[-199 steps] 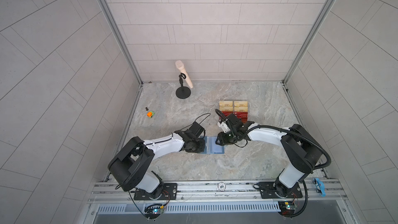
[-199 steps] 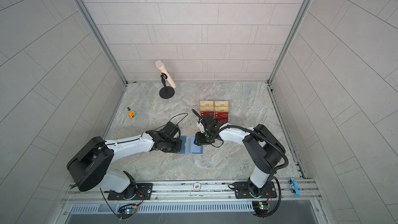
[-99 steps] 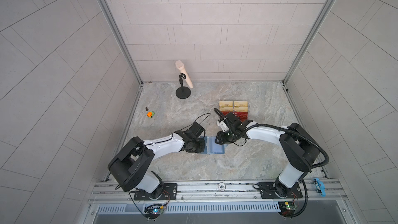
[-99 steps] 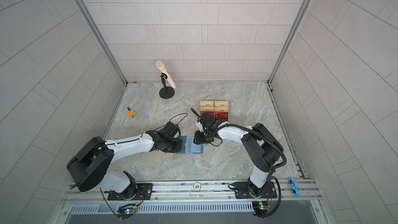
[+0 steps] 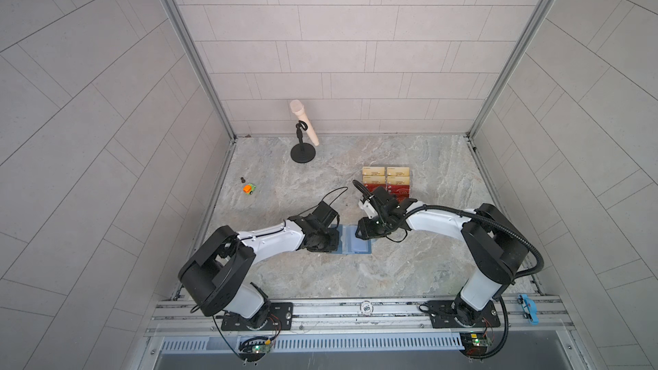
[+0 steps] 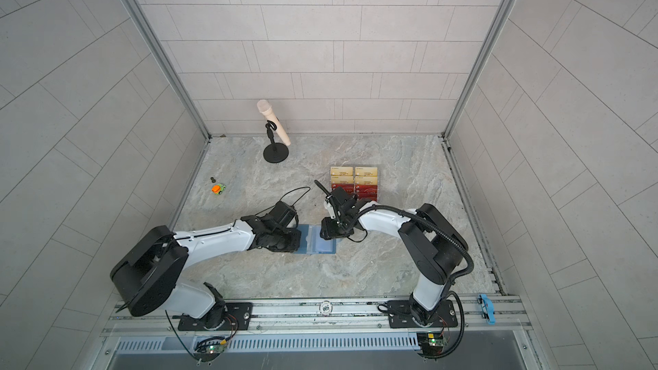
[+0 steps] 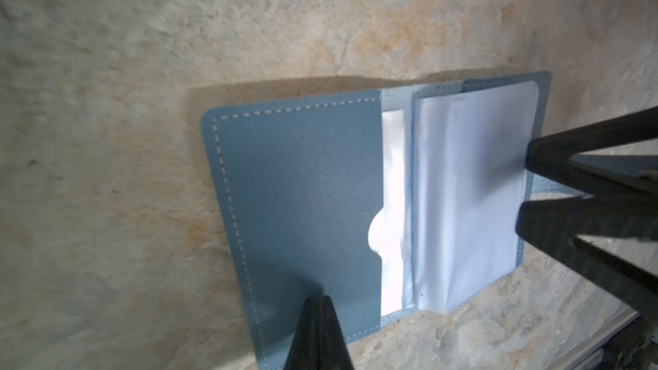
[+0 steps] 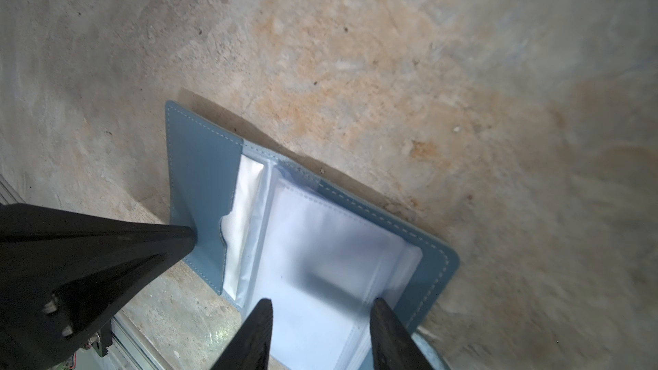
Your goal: Put the credit cards into the card holder
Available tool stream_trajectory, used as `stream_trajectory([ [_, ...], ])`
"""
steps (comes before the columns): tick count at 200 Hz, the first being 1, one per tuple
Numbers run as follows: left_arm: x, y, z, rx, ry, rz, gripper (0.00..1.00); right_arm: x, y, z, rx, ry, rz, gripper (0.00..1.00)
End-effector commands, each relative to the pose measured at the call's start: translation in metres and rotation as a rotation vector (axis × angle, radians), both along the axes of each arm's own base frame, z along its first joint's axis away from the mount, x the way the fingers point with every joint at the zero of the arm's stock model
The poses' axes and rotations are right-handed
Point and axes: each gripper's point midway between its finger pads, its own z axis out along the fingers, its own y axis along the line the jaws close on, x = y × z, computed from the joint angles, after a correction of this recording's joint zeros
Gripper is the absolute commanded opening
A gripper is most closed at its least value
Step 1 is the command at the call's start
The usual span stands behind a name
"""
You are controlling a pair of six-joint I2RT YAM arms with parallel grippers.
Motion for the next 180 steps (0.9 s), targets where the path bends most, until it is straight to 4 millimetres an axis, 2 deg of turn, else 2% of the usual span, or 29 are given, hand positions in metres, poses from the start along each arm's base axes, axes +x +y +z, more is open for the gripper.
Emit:
stream_trajectory([
  [1, -0.005, 0.003, -0.004, 0.002, 0.01, 0.008, 0.0, -0.001, 0.002, -0.003, -0.01, 0.011, -0.003, 0.49],
  [71, -0.006, 0.002, -0.005, -0.006, -0.001, 0.021, 0.0, -0.002, 0.008, -0.004, 0.017, 0.066, -0.043, 0.5],
  [180, -0.008, -0.004, -0.007, -0.054, 0.001, 0.051, 0.0, 0.003, 0.036, 0.007, 0.175, 0.104, -0.07, 0.52],
])
